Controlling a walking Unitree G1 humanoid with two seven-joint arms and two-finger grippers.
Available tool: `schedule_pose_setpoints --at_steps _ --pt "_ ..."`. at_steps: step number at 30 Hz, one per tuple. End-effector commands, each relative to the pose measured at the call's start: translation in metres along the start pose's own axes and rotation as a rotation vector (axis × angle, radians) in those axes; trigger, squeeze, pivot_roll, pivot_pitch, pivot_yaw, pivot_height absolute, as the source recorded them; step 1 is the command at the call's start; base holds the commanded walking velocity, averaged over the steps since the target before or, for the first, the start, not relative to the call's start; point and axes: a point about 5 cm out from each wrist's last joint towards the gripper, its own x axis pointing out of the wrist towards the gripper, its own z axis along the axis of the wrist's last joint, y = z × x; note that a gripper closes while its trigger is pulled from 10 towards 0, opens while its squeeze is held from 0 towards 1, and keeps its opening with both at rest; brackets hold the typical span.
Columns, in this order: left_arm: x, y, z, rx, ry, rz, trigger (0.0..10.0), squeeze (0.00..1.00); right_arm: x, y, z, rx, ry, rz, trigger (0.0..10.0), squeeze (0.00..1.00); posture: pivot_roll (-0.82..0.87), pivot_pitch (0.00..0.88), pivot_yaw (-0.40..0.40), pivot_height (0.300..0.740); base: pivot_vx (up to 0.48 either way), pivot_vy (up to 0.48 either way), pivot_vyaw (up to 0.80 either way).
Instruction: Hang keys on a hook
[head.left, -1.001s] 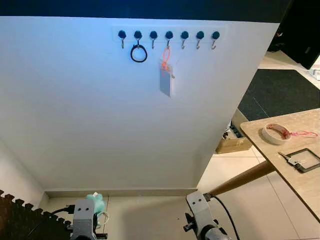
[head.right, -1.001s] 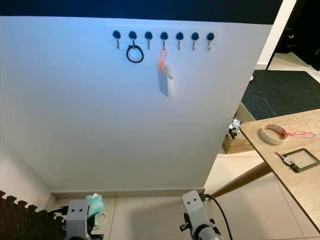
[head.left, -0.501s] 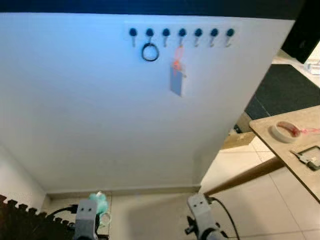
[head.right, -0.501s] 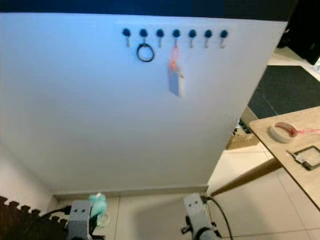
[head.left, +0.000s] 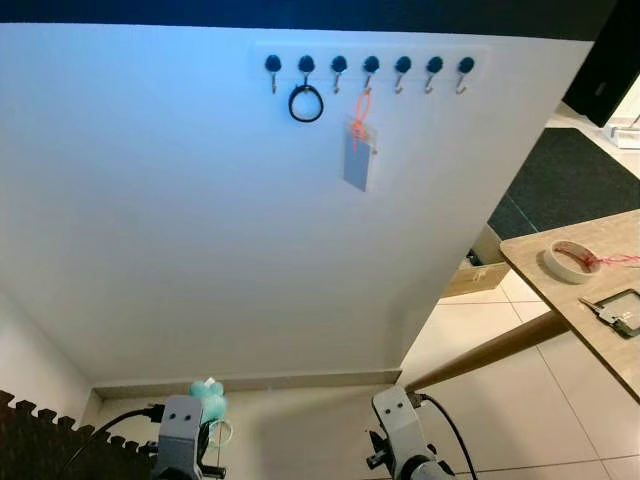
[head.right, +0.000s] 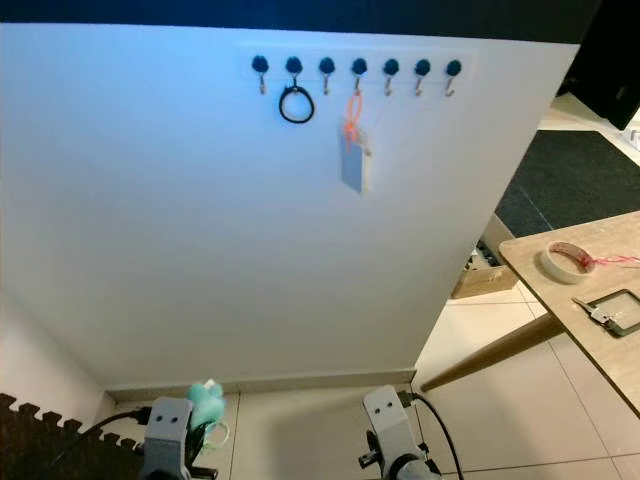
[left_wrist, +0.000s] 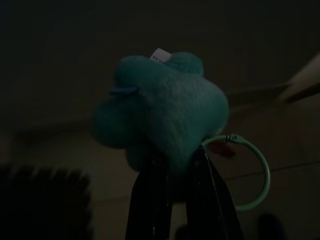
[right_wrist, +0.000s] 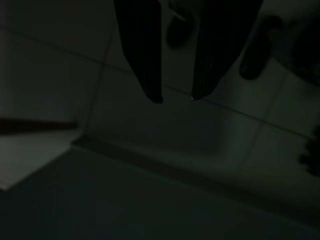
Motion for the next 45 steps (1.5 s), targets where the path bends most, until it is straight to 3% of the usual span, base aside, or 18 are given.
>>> schedule_pose_setpoints --at_steps 1,6,10,11,14,16,18,20,27,28,31,34,35,36,37,40,44,45 --pt "-0.004 -0.006 0.004 0.071 -0.03 -0.144 10.0 0.0 0.001 0.0 0.01 0.028 -0.072 0.043 10.0 0.0 0.07 0.074 -0.028 0.74 0.0 0.0 0.0" --pt "-0.001 -0.005 0.041 0.032 -0.175 -0.247 10.0 0.0 0.002 -0.005 0.044 0.082 -0.285 0.098 10.0 0.0 0.07 0.078 -0.033 0.74 0.0 0.0 0.0" --pt "0.004 -0.007 0.074 0.048 -0.268 -0.358 10.0 0.0 -0.001 -0.014 0.086 0.283 -0.504 0.122 10.0 0.0 0.06 0.079 -0.028 0.74 0.0 0.0 0.0" --pt "0.002 -0.012 0.085 0.063 -0.278 -0.467 10.0 0.0 -0.007 -0.016 0.107 0.289 -0.601 0.169 10.0 0.0 0.06 0.08 -0.024 0.74 0.0 0.0 0.0" --pt "-0.001 -0.015 0.09 0.08 -0.272 -0.533 10.0 0.0 -0.012 -0.014 0.117 0.236 -0.647 0.22 10.0 0.0 0.06 0.081 -0.02 0.74 0.0 0.0 0.0" --pt "-0.004 -0.016 0.092 0.149 -0.229 -0.611 10.0 0.0 -0.022 -0.012 0.127 0.037 -0.695 0.265 10.0 0.0 0.06 0.081 -0.02 0.74 0.0 0.0 0.0" --pt "-0.006 -0.011 0.093 0.229 -0.182 -0.66 10.0 0.0 -0.034 -0.01 0.131 -0.29 -0.725 0.313 10.0 0.0 0.05 0.076 -0.016 0.74 0.0 0.0 0.0" --pt "-0.006 -0.004 0.095 0.284 -0.147 -0.675 10.0 0.0 -0.043 -0.012 0.13 -0.509 -0.732 0.359 10.0 0.0 0.05 0.075 -0.017 0.74 0.0 0.0 0.0" --pt "-0.003 0.009 0.102 0.393 -0.092 -0.658 10.0 0.0 -0.06 -0.024 0.133 -0.702 -0.726 0.384 10.0 0.0 0.05 0.07 -0.023 0.74 0.0 0.0 0.0" --pt "-0.001 0.017 0.107 0.474 -0.075 -0.637 10.0 0.0 -0.065 -0.032 0.134 -0.817 -0.717 0.373 10.0 0.0 0.05 0.066 -0.026 0.74 0.0 0.0 0.0" --pt "0.001 0.021 0.11 0.513 -0.073 -0.622 10.0 0.0 -0.067 -0.035 0.134 -0.873 -0.717 0.361 10.0 0.0 0.05 0.066 -0.026 0.74 0.0 0.0 0.0" --pt "0.003 0.02 0.119 0.587 -0.097 -0.628 10.0 0.0 -0.071 -0.038 0.136 -0.962 -0.791 0.296 10.0 0.0 0.05 0.061 -0.025 0.74 0.0 0.0 0.0" --pt "0.004 0.02 0.121 0.617 -0.104 -0.63 10.0 0.0 -0.072 -0.037 0.134 -0.963 -0.799 0.299 10.0 0.11 0.05 0.061 -0.025 0.74 0.0 0.0 0.0" --pt "0.004 0.02 0.123 0.644 -0.11 -0.629 10.0 0.0 -0.072 -0.036 0.132 -0.961 -0.801 0.303 10.0 0.62 0.05 0.061 -0.025 0.74 0.0 0.0 0.0" --pt "0.005 0.02 0.125 0.677 -0.12 -0.621 10.0 0.0 -0.072 -0.035 0.129 -0.957 -0.801 0.307 10.0 0.95 0.05 0.06 -0.024 0.74 0.0 0.0 0.0" --pt "0.006 0.02 0.126 0.708 -0.133 -0.616 10.0 0.0 -0.072 -0.034 0.126 -0.946 -0.797 0.31 10.0 1.0 0.05 0.06 -0.024 0.74 0.0 0.0 0.0" --pt "0.005 0.018 0.126 0.743 -0.147 -0.636 10.0 0.0 -0.071 -0.029 0.124 -0.999 -0.826 0.251 10.0 1.0 0.05 0.063 -0.022 0.74 0.0 0.0 0.0" --pt "0.004 0.016 0.126 0.744 -0.15 -0.652 10.0 0.0 -0.071 -0.026 0.123 -1.023 -0.842 0.234 10.0 0.52 0.05 0.067 -0.021 0.74 0.0 0.0 0.0"
